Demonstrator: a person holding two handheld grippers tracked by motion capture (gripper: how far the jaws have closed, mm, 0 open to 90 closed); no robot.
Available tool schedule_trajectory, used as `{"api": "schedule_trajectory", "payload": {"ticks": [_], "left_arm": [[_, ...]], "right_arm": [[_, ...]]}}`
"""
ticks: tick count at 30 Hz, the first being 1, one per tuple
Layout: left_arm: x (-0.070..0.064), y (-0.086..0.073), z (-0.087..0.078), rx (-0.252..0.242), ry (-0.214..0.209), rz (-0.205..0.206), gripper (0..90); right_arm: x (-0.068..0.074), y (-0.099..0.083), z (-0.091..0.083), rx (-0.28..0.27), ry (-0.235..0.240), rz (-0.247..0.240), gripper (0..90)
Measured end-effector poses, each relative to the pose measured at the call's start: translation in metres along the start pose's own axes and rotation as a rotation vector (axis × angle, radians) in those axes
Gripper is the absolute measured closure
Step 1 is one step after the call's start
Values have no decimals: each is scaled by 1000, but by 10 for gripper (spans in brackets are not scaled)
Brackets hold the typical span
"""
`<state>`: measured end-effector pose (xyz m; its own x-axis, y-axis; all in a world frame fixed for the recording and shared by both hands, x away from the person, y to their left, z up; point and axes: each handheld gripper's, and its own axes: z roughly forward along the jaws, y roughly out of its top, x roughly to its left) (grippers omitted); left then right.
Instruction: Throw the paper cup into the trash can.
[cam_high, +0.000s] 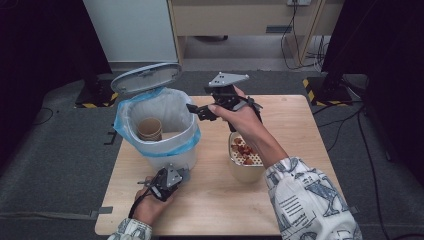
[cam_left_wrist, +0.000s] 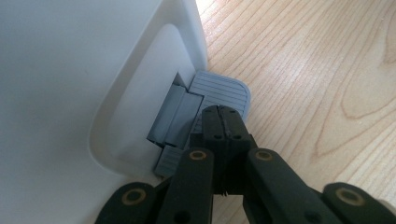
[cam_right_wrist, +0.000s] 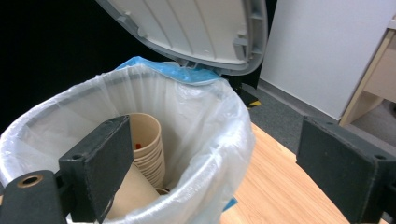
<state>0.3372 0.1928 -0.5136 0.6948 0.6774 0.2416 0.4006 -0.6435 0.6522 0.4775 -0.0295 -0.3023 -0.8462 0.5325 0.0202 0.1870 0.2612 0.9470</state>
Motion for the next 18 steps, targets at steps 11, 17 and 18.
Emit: {"api": "schedule_trajectory", "payload": {"ticks": [11,17,18], "left_arm": [[0,0,0,0,0,-1,898],[0,0,0,1,0,0,898],[0,0,0,1,0,0,899]], "right_arm": [[-13,-6,-15,4,-43,13,110],[-20,-11,-23,12,-77,26,112],[-21,-11,-24,13,-80,27,111]]}}
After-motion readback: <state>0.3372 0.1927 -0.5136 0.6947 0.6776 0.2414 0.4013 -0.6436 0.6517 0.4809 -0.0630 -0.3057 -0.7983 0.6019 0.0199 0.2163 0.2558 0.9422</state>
